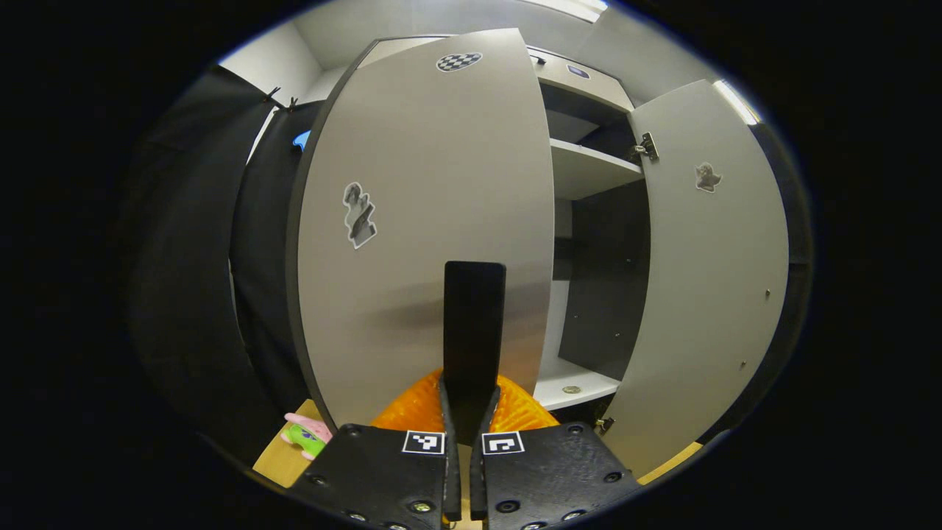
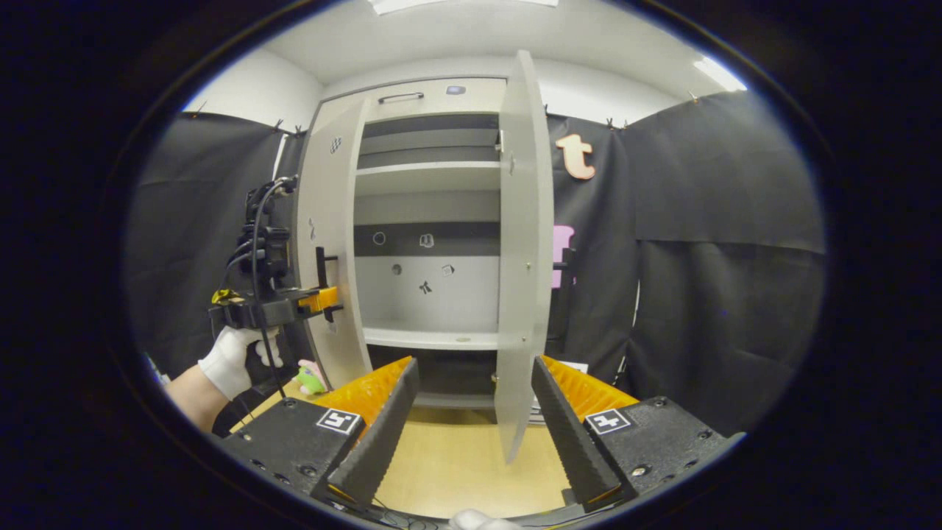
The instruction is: Open the right door of the double-door shoe cabinet with the right hand, and open the left door with the left hand.
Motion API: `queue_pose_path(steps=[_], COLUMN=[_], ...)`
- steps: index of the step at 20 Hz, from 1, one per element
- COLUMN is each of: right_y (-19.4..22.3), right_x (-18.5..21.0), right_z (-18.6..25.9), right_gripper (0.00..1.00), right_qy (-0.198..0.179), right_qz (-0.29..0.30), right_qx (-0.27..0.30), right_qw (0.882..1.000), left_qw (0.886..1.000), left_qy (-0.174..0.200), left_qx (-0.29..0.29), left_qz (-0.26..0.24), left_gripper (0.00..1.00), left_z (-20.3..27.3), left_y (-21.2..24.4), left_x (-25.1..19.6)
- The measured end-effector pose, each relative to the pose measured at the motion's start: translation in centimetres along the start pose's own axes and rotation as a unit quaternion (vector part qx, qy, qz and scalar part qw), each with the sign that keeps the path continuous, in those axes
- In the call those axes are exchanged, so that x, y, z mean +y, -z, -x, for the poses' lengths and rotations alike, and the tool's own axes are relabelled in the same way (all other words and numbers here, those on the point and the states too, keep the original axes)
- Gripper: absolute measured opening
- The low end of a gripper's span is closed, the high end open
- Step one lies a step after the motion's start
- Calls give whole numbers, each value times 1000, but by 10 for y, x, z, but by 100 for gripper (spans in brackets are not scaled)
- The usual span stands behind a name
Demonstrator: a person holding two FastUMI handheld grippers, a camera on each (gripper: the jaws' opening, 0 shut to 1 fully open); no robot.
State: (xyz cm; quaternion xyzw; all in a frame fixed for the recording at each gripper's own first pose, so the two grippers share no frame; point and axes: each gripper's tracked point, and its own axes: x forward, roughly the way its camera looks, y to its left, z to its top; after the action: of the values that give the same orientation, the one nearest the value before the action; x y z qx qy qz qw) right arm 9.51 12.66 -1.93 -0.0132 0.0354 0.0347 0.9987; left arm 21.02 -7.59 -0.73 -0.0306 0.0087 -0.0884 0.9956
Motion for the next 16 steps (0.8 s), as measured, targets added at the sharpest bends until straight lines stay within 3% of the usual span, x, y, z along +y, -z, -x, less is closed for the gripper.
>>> queue_pose_path(steps=[16], right_y=[5], right_x=[44], right_z=[-12], right_gripper=[96], right_qy=[-56], right_qz=[6], right_qx=[11], right_qw=[998], left_qw=[999], left_qy=[-41], left_qx=[-8], left_qz=[0], left_gripper=[4], left_z=[47], left_y=[0], left_x=[41])
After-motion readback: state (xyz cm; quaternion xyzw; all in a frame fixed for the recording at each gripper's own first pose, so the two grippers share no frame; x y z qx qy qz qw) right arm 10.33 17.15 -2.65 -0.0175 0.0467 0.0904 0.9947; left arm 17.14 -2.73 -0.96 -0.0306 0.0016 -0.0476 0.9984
